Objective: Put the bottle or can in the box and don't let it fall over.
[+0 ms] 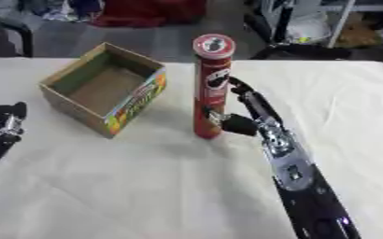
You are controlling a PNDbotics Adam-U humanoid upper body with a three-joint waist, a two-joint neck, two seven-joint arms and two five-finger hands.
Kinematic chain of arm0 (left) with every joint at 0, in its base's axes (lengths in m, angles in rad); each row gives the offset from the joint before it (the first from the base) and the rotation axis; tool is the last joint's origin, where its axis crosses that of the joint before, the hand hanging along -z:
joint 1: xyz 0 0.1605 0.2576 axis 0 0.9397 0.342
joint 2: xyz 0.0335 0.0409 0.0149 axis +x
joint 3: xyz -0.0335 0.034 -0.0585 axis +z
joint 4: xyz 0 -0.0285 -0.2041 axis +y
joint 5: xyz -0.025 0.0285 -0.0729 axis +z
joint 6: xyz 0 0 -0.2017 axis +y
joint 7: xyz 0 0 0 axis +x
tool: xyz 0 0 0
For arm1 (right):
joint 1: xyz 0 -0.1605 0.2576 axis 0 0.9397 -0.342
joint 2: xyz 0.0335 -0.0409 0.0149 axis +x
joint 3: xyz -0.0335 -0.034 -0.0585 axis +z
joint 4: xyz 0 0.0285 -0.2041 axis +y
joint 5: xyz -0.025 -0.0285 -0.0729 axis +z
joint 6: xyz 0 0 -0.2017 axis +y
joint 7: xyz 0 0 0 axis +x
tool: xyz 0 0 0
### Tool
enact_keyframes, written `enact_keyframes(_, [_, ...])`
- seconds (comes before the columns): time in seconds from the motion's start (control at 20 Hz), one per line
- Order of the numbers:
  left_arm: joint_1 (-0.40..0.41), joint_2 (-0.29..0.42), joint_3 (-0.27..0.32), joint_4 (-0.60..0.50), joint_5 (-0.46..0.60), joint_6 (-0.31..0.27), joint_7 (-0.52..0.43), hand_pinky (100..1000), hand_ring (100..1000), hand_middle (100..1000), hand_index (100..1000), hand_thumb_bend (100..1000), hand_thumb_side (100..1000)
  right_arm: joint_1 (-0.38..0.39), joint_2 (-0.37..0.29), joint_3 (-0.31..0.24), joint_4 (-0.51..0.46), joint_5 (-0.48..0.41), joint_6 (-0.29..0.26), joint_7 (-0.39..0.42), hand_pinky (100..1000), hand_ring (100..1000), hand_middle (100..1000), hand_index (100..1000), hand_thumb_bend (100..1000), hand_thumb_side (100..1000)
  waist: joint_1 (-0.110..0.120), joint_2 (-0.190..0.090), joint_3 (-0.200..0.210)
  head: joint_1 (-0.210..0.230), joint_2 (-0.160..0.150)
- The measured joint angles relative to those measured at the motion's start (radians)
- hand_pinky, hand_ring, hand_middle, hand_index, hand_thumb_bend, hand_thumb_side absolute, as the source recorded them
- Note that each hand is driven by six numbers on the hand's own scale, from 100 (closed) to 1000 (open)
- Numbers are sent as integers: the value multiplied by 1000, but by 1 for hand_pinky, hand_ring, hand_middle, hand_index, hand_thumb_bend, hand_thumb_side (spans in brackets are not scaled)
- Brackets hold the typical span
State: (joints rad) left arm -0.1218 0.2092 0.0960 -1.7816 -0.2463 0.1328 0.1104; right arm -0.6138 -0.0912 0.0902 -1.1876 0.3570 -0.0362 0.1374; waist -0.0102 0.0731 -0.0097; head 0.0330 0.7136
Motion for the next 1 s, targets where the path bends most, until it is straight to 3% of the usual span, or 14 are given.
enact_keyframes(1.0, [-3,-8,0,1,0,-5,-9,476,480,441,662,396,619,-46,28,-47,112,34,8,-83,994,998,1000,1000,463,396,11,1,17,-15,-4])
